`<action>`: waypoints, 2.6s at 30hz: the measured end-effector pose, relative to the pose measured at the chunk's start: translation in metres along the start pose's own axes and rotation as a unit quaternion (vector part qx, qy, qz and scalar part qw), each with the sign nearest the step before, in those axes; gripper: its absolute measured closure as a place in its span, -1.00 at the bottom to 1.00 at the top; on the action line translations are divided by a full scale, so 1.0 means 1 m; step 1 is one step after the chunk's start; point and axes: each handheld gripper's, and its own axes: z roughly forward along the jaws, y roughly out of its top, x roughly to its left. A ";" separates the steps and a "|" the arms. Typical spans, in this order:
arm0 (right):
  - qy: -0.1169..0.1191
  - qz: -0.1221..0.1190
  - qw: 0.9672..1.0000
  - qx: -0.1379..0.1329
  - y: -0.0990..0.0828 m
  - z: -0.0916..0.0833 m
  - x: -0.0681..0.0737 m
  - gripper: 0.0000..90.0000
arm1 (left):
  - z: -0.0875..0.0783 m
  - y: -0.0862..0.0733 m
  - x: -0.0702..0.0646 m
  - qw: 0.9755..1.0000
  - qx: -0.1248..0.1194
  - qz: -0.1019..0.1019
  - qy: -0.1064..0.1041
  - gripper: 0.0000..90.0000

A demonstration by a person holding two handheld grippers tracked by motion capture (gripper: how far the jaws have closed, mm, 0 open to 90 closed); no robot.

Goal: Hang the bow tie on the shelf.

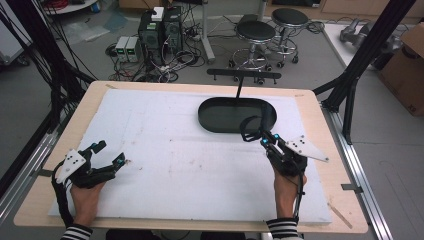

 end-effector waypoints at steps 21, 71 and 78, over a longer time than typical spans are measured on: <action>0.007 -0.014 0.999 -0.028 0.047 0.041 -0.007 0.80 | 0.000 0.000 0.000 1.000 0.000 -0.003 0.000 -0.67; -0.058 0.030 0.998 0.021 0.046 0.129 -0.060 0.79 | 0.000 0.000 0.001 1.000 0.001 -0.007 0.002 -0.67; -0.067 0.035 0.996 0.038 0.041 0.134 -0.064 0.79 | 0.000 0.000 0.001 1.000 0.000 -0.006 0.002 -0.66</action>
